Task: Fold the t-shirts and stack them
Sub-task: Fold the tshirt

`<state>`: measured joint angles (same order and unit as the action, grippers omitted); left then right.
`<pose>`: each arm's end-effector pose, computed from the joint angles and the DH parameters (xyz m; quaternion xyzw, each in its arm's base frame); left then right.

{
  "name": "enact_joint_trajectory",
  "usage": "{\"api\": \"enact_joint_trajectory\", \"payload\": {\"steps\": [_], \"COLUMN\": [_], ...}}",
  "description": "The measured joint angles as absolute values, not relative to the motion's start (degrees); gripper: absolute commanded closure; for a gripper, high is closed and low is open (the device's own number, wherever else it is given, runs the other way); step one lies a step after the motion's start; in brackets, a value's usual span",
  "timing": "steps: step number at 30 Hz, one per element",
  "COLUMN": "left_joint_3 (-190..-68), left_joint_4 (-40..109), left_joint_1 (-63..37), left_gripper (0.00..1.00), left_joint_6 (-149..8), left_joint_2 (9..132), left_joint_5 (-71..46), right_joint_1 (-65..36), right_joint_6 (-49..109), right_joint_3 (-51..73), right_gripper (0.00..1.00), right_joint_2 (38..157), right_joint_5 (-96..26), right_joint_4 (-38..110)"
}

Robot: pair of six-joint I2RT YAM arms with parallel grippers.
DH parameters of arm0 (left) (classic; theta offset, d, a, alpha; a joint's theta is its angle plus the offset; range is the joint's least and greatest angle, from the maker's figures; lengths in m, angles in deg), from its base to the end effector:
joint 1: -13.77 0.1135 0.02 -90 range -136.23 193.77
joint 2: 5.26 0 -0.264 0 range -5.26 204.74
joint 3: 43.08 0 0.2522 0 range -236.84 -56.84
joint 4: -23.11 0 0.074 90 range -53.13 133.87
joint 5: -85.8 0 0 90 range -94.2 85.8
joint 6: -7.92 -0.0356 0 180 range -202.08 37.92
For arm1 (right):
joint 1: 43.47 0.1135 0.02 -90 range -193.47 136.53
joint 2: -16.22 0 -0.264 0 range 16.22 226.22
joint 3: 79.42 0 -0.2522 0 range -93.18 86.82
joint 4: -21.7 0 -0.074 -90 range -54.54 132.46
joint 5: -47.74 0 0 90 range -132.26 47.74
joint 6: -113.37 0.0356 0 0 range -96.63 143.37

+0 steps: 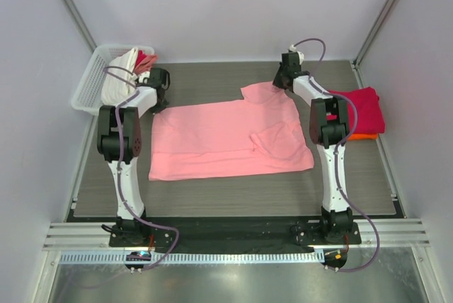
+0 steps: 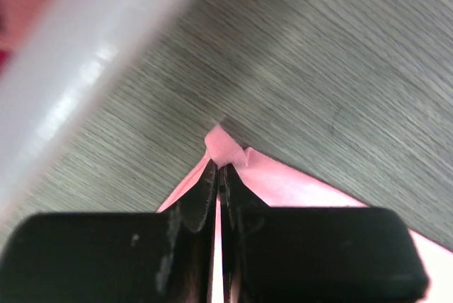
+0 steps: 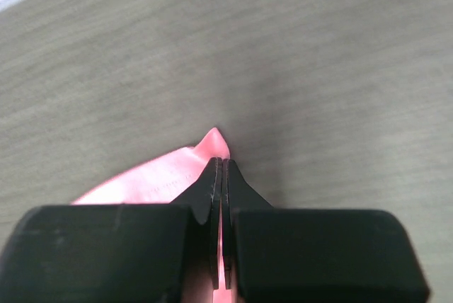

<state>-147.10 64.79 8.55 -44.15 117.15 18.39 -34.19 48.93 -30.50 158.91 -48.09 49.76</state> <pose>0.4535 -0.0277 0.1642 -0.3153 0.8948 0.0828 0.3051 0.5545 0.0869 0.1529 0.1494 0.8917 0.0832 0.4190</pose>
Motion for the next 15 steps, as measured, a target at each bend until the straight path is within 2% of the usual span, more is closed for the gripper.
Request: {"api": "enact_joint_trajectory", "payload": {"steps": [8,15], "left_joint_3": [-147.51,-145.83], "left_joint_4": [63.88,61.93], "left_joint_1": [2.26,1.58], "left_gripper": [1.00,1.00], "left_joint_6": [-48.96,-50.23], "left_joint_2": [117.06,115.07], "left_joint_5": [25.26,28.03], "right_joint_1": [-34.33,-34.35], "right_joint_6": [48.67,46.87], "right_joint_3": [-17.25,-16.36], "right_gripper": [0.99,0.99], "right_joint_2": [148.68,144.46], "right_joint_5": [-49.88,-50.34], "right_joint_4": [47.42,45.63]}}
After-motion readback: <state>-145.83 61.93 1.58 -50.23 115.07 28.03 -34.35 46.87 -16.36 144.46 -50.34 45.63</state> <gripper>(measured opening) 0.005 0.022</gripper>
